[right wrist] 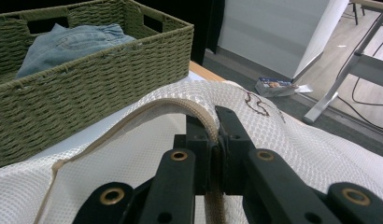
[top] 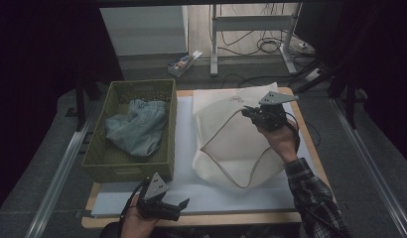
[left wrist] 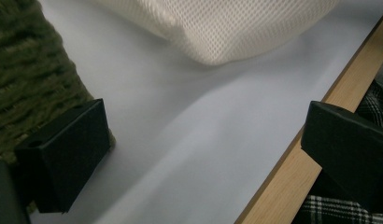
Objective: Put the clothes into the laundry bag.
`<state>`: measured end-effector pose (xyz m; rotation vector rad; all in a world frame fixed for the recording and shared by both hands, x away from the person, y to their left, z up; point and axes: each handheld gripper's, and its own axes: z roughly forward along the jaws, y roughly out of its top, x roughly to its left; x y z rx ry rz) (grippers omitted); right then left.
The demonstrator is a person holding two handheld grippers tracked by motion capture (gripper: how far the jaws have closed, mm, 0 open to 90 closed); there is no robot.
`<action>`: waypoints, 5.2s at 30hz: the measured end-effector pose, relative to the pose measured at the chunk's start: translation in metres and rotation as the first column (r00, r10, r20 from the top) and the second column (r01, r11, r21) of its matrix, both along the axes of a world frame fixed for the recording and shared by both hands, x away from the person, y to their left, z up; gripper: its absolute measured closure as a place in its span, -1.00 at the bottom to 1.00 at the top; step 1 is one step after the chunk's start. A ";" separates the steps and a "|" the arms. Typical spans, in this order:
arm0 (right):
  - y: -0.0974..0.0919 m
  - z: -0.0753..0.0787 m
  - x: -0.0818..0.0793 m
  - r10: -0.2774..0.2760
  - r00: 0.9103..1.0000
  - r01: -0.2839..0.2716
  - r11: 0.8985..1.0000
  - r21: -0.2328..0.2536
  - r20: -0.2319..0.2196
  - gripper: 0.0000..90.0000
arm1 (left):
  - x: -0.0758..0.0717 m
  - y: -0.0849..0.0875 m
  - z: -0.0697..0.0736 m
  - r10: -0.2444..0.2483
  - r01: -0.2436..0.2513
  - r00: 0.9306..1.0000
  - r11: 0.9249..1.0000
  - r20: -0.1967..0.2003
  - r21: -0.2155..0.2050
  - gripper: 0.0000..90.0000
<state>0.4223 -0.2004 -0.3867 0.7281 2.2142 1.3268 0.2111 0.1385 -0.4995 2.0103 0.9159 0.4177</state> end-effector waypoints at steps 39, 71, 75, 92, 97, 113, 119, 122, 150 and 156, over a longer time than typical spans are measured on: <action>-0.007 0.000 -0.001 0.007 1.000 -0.007 1.000 0.011 -0.026 0.84 | 0.004 0.023 0.056 0.099 -0.102 0.988 0.995 0.116 0.017 -0.99; -0.009 -0.002 0.000 0.006 1.000 -0.006 1.000 0.005 -0.025 0.83 | 0.077 0.065 0.070 0.227 -0.231 0.972 0.969 0.060 0.089 -0.99; -0.009 -0.002 0.000 0.006 1.000 -0.006 1.000 0.001 -0.022 0.83 | 0.088 0.069 0.069 0.235 -0.236 0.972 0.968 0.022 0.079 -0.99; -0.009 -0.002 0.000 0.008 1.000 -0.007 1.000 0.013 -0.027 0.84 | 0.135 0.088 0.067 0.298 -0.293 0.953 0.953 -0.057 0.078 -0.99; -0.009 -0.002 0.000 0.007 1.000 -0.006 1.000 0.012 -0.029 0.85 | 0.149 0.095 0.066 0.314 -0.306 0.947 0.946 -0.071 0.104 -0.99; -0.008 -0.002 0.000 0.003 1.000 -0.002 1.000 0.010 -0.017 0.85 | 0.195 0.104 0.062 0.365 -0.335 0.922 0.919 -0.132 0.208 -0.99; -0.008 -0.002 0.000 0.005 1.000 -0.004 1.000 0.009 -0.016 0.85 | 0.210 0.106 0.060 0.390 -0.347 0.907 0.905 -0.156 0.247 -1.00; -0.008 -0.002 0.000 0.005 1.000 -0.005 1.000 0.008 -0.014 0.84 | 0.219 0.106 0.057 0.401 -0.348 0.896 0.901 -0.192 0.259 -1.00; -0.009 -0.002 0.000 0.011 1.000 -0.011 1.000 0.007 -0.013 0.84 | 0.276 0.137 0.023 0.446 -0.355 0.811 0.890 -0.379 0.287 -1.00; -0.009 -0.002 0.000 0.012 1.000 -0.012 1.000 0.006 -0.015 0.84 | 0.281 0.134 0.016 0.428 -0.346 0.809 0.901 -0.403 0.261 -1.00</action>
